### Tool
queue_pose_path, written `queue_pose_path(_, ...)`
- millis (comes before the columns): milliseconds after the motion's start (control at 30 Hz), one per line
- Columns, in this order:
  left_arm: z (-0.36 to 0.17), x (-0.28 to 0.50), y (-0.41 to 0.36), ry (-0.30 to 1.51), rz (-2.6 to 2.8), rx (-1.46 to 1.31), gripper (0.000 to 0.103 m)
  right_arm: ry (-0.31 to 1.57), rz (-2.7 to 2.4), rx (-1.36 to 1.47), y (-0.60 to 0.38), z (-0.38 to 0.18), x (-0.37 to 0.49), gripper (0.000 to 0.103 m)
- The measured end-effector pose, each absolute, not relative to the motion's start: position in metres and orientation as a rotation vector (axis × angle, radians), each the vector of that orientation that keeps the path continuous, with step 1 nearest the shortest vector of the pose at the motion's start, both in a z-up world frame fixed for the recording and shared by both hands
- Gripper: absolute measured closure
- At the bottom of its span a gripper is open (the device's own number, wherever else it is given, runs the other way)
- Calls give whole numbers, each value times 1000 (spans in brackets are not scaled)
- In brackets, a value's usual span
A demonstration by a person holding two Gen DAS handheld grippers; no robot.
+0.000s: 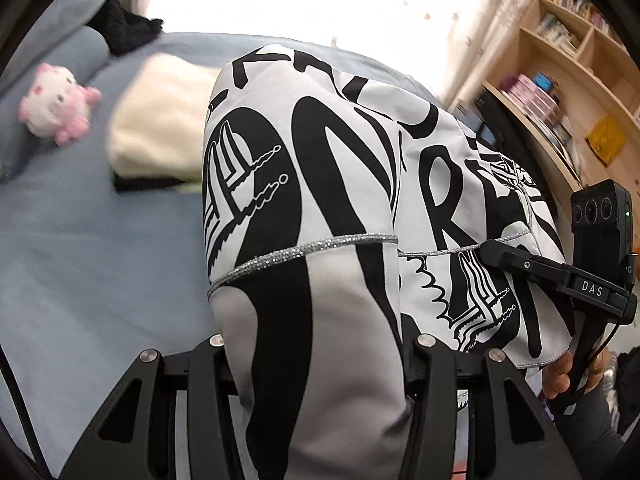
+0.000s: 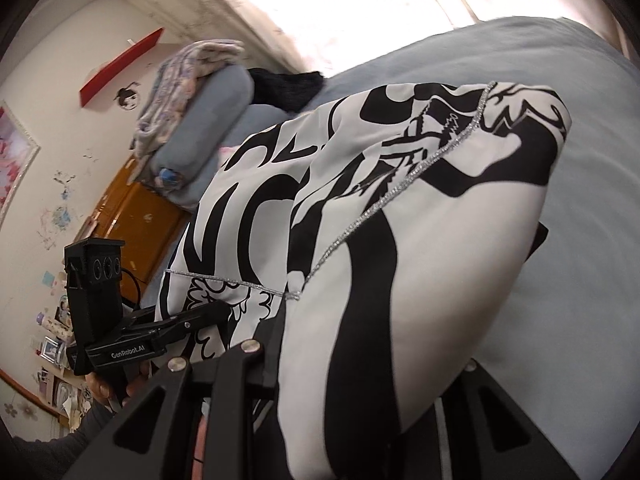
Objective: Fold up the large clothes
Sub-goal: 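Lift the jacket bundle with both grippers and carry it toward the cream clothes stack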
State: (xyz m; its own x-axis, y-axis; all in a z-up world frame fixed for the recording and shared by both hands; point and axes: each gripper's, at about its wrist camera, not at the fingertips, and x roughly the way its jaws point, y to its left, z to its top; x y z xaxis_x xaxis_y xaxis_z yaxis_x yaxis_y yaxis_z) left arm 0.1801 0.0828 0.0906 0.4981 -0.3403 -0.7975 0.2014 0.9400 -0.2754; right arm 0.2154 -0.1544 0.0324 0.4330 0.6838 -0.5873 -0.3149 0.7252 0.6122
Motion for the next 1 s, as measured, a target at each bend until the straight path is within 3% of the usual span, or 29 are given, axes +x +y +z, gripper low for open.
queue_pose_path(400, 158, 391, 210, 900, -260, -47, 56, 803, 734, 488, -24, 66, 431, 77)
queue_pose_path(567, 136, 484, 245, 892, -250, -4, 55, 778, 731, 532, 6, 32, 515, 77)
queue_pose_path(700, 84, 537, 260, 957, -269, 5, 54, 838, 726, 612, 16, -27, 565, 77)
queue_pose_path(767, 46, 564, 267, 1011, -260, 22, 41, 939, 695, 645, 21, -79, 585, 71)
queue_pose_path(800, 28, 571, 271, 1007, -255, 46, 35, 968, 670, 656, 20, -98, 588, 62)
queue_pose_path(867, 14, 572, 280, 986, -284, 17, 23, 946, 697, 724, 13, -121, 590, 62)
queue_pose_path(1000, 14, 574, 296, 968, -308, -36, 17, 949, 720, 683, 15, -109, 587, 54)
